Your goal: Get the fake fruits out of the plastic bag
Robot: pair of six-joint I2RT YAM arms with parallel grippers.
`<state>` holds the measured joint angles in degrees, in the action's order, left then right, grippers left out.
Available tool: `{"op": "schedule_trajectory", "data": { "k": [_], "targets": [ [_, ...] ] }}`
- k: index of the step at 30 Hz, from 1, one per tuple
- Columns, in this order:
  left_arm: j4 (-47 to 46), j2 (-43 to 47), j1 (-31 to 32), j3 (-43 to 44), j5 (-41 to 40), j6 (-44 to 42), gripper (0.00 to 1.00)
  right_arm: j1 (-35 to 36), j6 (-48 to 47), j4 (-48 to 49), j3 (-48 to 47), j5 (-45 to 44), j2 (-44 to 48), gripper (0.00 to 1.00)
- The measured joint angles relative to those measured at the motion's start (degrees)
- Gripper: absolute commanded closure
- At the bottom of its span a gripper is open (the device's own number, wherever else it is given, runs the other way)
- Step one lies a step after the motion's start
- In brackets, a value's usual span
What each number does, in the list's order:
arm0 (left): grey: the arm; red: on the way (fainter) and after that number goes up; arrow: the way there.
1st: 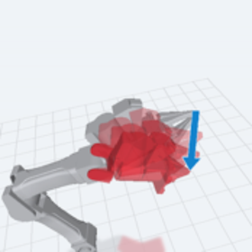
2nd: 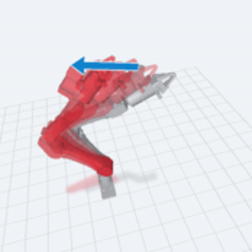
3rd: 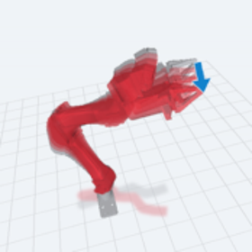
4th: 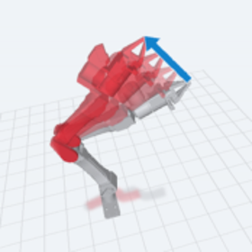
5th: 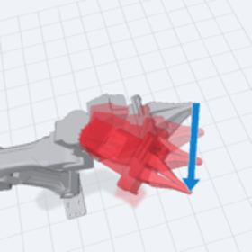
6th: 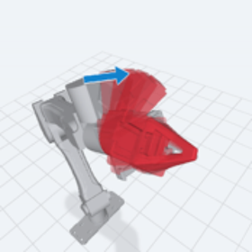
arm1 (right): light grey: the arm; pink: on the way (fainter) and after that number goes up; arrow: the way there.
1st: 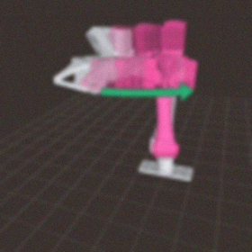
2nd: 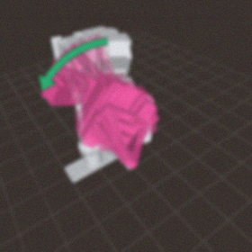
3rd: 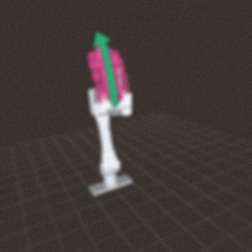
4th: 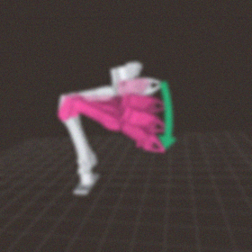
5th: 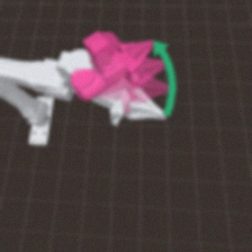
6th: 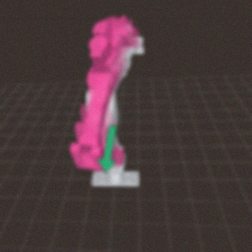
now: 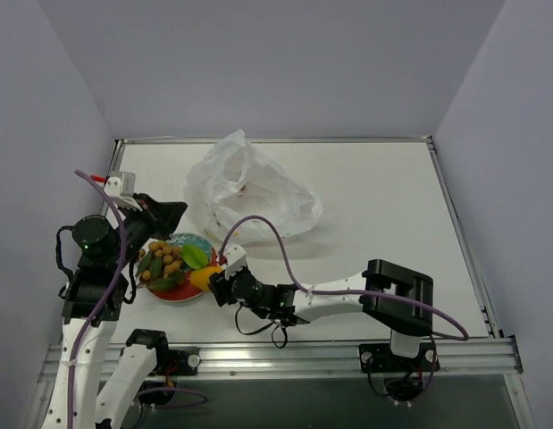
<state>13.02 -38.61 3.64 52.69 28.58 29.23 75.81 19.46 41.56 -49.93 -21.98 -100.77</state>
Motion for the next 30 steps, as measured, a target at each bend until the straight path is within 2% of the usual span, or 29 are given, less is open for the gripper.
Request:
{"op": "schedule_trajectory", "data": {
  "k": [8, 13, 16, 18, 20, 21, 22, 24, 27, 30],
  "targets": [
    [5.73, 3.50, 1.68, -3.78, -0.57, -4.61, 0.98, -2.29, 0.07, 2.19, -4.31, 4.63, -5.03, 0.87],
    [8.66, 2.38, 1.88, -4.52, -2.25, -6.34, 0.98, -3.54, -1.03, 1.27, -7.45, 6.08, -7.87, 0.79],
    [9.68, 2.54, 1.88, -4.52, -3.39, -7.08, 0.98, -4.44, -1.81, 0.92, -8.87, 7.69, -9.29, 0.67],
    [10.01, 2.93, 1.88, -4.52, -3.91, -7.56, 0.97, -4.98, -1.99, 0.79, -9.29, 8.70, -9.60, 0.54],
    [10.32, 3.21, 1.88, -4.52, -4.57, -7.80, 0.97, -5.11, -2.03, 0.63, -9.44, 9.09, -9.62, 0.46],
    [10.47, 3.21, 1.88, -4.52, -4.79, -7.87, 0.97, -5.29, -2.12, 0.63, -9.46, 9.20, -9.62, 0.36],
    [10.58, 3.37, 1.88, -4.52, -5.09, -8.00, 0.96, -5.35, -2.10, 0.59, -9.46, 9.25, -9.62, 0.31],
    [10.78, 3.43, 1.88, -4.52, -5.46, -8.11, 0.89, -5.46, -2.36, 0.35, -9.46, 9.42, -9.62, 0.17],
    [10.80, 3.48, 1.88, -4.52, -5.99, -8.24, 0.80, -5.44, -2.54, -0.35, -9.46, 9.51, -9.53, 0.01],
    [10.86, 3.48, 1.88, -4.52, -6.16, -8.31, 0.68, -5.44, -2.64, -2.12, -9.09, 9.55, -8.11, 0.00]
  ]
}}
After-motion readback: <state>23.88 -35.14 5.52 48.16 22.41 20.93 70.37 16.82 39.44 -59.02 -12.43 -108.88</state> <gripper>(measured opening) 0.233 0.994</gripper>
